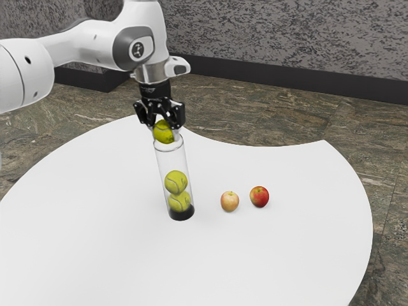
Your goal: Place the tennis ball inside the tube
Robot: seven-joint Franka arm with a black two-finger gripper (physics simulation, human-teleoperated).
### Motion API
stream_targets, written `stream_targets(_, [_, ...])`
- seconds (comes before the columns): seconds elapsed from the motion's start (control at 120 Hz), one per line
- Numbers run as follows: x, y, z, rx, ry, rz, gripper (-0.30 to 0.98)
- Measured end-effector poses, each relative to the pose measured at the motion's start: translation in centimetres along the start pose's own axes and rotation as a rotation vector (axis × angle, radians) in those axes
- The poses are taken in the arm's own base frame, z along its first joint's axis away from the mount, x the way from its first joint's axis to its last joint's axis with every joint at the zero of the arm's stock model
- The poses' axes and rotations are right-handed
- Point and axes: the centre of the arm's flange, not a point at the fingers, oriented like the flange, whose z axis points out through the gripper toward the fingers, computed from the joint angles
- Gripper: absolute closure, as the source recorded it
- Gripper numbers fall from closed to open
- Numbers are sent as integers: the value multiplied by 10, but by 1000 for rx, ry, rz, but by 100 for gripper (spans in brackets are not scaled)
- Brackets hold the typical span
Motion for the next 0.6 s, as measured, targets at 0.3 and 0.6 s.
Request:
stream_targets(0.3, [0, 2, -1, -26, 5, 3, 21])
stream_targets(0.6, [-27, 5, -27, -37, 23, 21, 5])
